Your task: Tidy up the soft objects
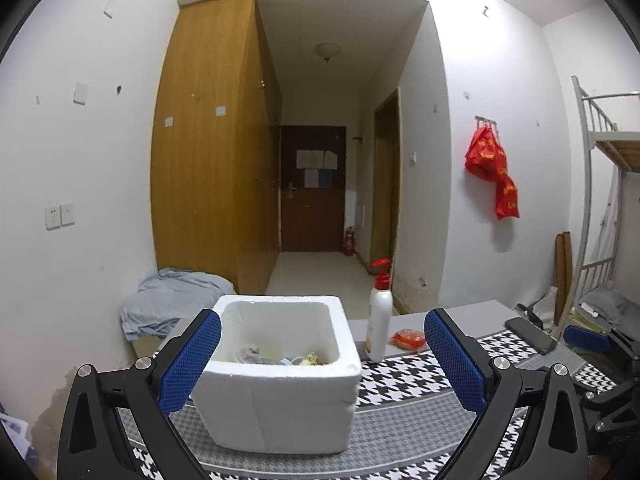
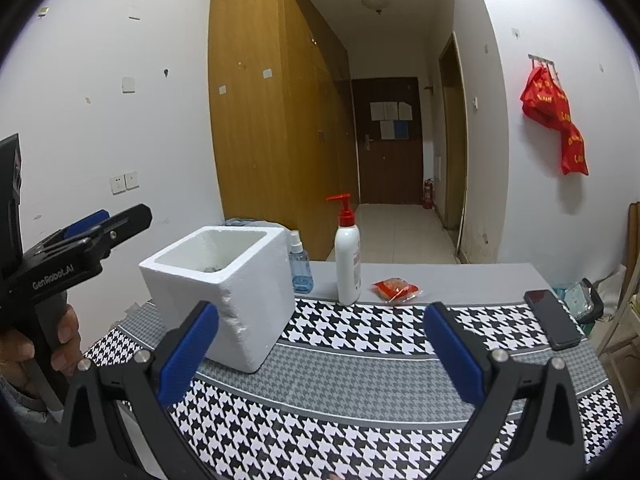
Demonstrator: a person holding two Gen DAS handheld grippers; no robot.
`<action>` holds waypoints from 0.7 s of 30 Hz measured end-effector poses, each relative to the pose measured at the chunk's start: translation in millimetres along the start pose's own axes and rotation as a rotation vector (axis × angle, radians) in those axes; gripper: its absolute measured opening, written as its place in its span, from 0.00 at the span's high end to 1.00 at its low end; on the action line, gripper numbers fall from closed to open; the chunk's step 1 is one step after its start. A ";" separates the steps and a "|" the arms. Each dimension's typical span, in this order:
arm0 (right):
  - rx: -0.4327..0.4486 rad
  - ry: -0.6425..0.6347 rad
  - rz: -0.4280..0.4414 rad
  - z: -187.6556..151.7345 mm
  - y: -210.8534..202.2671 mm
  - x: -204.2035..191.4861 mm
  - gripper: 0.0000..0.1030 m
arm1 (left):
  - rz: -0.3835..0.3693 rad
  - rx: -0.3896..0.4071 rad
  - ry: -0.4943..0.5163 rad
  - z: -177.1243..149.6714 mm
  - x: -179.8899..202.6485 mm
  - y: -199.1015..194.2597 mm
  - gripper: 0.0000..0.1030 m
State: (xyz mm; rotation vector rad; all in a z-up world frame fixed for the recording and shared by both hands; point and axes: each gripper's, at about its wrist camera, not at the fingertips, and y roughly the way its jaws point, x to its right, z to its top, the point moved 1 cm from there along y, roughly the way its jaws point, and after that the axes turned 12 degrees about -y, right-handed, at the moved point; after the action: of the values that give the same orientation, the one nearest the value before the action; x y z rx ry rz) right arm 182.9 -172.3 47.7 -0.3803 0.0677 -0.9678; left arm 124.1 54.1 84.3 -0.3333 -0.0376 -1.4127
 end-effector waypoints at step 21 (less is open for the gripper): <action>0.118 0.045 -0.032 -30.3 -48.5 -12.2 0.00 | -0.012 0.097 0.010 -28.9 6.6 -56.8 0.01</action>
State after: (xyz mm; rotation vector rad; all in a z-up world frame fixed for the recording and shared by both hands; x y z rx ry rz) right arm 130.9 -195.7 34.8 -0.2519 0.0457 -1.0072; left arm 65.1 33.8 69.9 -0.2461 -0.1002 -1.4188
